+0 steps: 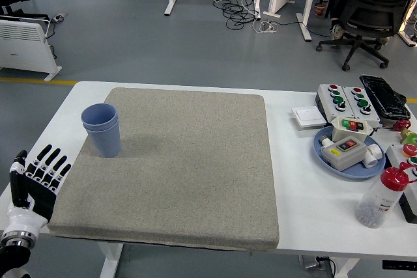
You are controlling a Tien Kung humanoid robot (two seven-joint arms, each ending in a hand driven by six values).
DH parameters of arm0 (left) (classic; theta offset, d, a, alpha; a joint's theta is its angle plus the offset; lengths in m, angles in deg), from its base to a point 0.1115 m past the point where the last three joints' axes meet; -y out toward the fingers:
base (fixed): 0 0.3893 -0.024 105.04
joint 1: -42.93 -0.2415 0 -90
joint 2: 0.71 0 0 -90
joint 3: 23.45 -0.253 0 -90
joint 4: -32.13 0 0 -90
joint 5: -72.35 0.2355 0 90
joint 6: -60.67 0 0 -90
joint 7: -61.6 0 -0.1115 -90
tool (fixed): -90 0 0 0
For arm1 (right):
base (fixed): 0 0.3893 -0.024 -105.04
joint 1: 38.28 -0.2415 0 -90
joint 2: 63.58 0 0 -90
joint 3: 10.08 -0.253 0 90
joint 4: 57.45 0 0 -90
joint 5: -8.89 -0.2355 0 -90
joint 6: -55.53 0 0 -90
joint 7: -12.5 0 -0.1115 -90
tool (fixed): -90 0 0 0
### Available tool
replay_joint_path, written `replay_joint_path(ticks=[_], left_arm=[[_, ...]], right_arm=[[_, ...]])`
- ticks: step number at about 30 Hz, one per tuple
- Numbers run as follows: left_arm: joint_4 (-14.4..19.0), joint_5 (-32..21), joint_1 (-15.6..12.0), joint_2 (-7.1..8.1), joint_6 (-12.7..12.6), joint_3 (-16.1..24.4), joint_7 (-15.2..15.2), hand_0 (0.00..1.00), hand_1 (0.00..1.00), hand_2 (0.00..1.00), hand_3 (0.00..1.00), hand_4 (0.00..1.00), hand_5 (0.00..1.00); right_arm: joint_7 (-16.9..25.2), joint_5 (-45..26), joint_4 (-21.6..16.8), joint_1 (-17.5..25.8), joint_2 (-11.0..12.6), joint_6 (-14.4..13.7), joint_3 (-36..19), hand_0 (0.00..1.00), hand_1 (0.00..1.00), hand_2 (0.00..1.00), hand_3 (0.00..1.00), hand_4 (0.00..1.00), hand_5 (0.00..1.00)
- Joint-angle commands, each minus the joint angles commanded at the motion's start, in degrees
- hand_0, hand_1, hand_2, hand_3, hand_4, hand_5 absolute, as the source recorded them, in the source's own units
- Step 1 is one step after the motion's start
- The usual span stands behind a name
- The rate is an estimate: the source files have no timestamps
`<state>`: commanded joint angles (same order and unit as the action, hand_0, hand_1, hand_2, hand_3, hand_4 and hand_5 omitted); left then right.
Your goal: Push cup pick cup insert cup
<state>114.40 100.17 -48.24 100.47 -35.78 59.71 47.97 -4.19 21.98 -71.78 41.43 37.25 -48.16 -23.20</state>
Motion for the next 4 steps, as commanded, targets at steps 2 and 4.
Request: replay_joint_path(ticks=[2, 4], left_arm=[[0.0, 0.0, 0.0, -0.05, 0.0, 0.0, 0.0, 0.804, 0.807, 0.823, 0.777, 0.620, 0.998], [0.0, -0.2, 0.1, -0.10, 0.0, 0.1, 0.0, 0.804, 0.807, 0.823, 0.777, 0.620, 0.998]], right_arm=[[0.0, -0.1, 0.0, -0.1, 0.0, 0.0, 0.0, 0.688, 0.608, 0.640, 0.571, 0.097, 0.487], [0.0, 0.0, 0.0, -0.2, 0.0, 0.0, 0.0, 0.688, 0.608, 0.640, 0.571, 0.097, 0.487]])
